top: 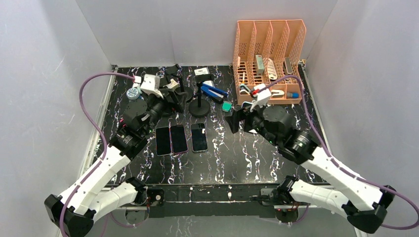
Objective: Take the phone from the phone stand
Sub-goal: Place the phone stand at the center of the board, then remove the phone from the phone stand.
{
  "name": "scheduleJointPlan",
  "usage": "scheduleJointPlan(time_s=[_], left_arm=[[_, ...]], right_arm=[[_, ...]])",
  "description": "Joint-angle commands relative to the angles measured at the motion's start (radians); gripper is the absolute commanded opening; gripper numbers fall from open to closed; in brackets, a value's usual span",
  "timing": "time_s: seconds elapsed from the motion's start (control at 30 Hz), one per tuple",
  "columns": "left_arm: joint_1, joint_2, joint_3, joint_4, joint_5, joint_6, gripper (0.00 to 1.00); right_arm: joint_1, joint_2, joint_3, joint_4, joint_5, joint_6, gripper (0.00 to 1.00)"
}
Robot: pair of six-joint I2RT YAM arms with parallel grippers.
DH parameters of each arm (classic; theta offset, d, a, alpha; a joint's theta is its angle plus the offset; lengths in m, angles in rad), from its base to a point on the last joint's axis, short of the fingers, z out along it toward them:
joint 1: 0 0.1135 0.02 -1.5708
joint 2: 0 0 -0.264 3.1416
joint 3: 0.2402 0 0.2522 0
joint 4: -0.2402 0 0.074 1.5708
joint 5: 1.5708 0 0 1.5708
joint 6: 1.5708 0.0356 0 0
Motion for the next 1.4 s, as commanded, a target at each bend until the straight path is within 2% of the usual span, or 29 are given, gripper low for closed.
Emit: scheduleJointPlan(time_s=[0.0, 0.17, 0.4, 0.6, 0.77, 1.1, 1.37], left_arm=[[-0.001, -0.036, -0.069, -0.068, 0.137, 0.03, 0.8], [-0.001, -0.1, -0.171, -0.01, 0.19, 0.039, 0.8], [-0.001, -0.141, -0.289, 0.089, 0.328, 0.03, 0.79], [-0.001, -0.173, -0.339, 0.128, 0.332, -0.019, 0.78], [-0.006, -0.19, -0.359, 0.129, 0.316, -0.057, 0.78], [-0.082, -0.205, -0.347, 0.079, 0.273, -0.001, 0.77], [-0.128, -0.227, -0.359, 0.077, 0.239, 0.026, 0.77]], right_arm=[[0.002, 0.116, 0.019, 0.043, 0.101, 0.053, 0.97], [-0.066, 0.204, 0.026, 0.052, 0.059, 0.102, 0.97], [-0.316, 0.188, -0.01, 0.062, -0.114, 0.224, 0.96], [-0.516, 0.16, -0.081, 0.061, -0.131, 0.32, 0.98], [-0.707, 0.117, -0.138, 0.072, -0.233, 0.374, 0.99], [-0.78, -0.067, -0.444, 0.295, -0.12, 0.521, 0.99], [-0.79, -0.094, -0.588, 0.443, 0.034, 0.658, 0.99]])
